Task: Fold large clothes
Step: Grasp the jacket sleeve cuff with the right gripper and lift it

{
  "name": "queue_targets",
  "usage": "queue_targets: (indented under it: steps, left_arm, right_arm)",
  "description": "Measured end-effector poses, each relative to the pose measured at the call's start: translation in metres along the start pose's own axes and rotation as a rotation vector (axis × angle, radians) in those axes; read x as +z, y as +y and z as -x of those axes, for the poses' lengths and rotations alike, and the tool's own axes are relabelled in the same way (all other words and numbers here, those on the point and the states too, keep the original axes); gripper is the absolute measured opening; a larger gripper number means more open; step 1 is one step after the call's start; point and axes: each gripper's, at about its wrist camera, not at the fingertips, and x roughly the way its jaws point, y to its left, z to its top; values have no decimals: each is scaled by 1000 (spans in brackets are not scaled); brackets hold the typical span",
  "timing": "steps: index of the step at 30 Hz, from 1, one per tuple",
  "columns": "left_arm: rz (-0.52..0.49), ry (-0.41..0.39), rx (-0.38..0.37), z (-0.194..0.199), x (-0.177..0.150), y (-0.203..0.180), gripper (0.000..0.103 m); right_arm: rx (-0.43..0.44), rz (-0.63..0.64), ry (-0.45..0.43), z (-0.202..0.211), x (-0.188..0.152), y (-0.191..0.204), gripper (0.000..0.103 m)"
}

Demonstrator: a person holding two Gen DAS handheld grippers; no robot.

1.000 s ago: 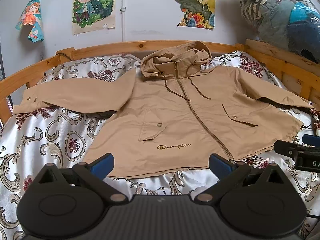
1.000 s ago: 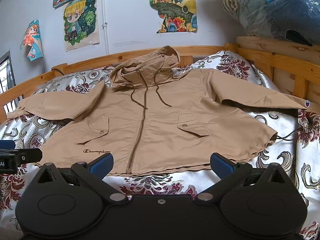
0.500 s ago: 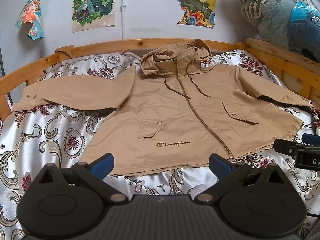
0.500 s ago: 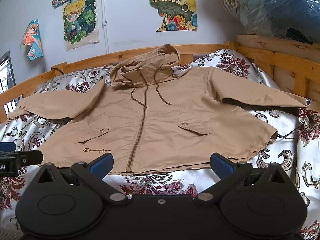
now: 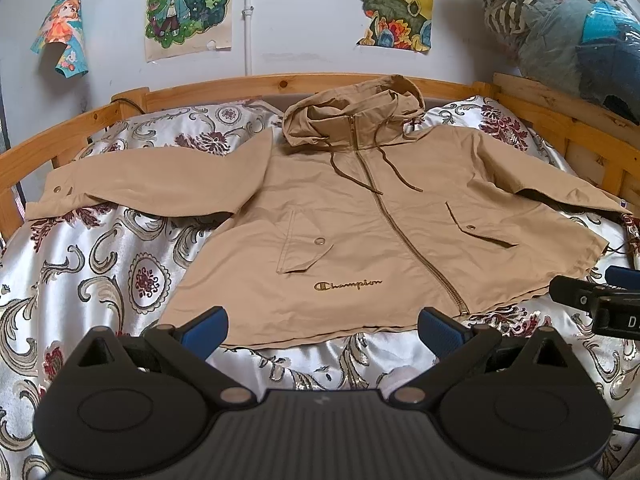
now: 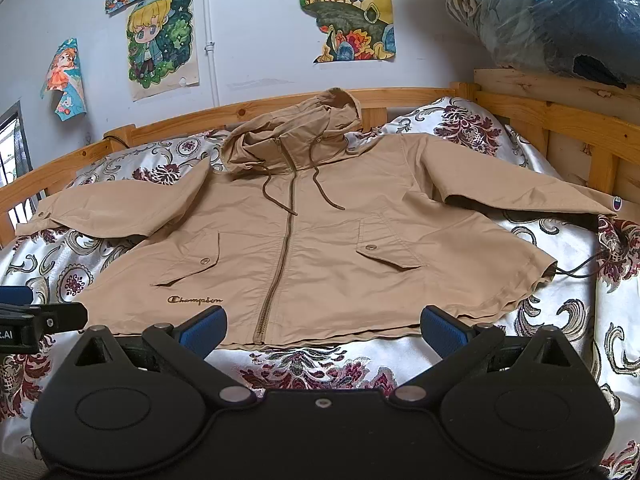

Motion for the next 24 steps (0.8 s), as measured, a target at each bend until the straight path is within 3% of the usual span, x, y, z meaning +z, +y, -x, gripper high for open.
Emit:
queue_targets:
  steps: [9, 15, 24]
  left_arm:
    - [12, 24, 9, -4, 0, 1, 103]
    - [-4, 108, 77, -18, -1, -1, 103]
    - [-5, 166, 73, -23, 3, -4, 103]
  right_arm:
    - [-38, -20, 21, -7, -4, 0, 102]
    - [-116, -79, 90, -15, -1, -12, 102]
    - [-129, -122, 116, -16, -3, -21, 102]
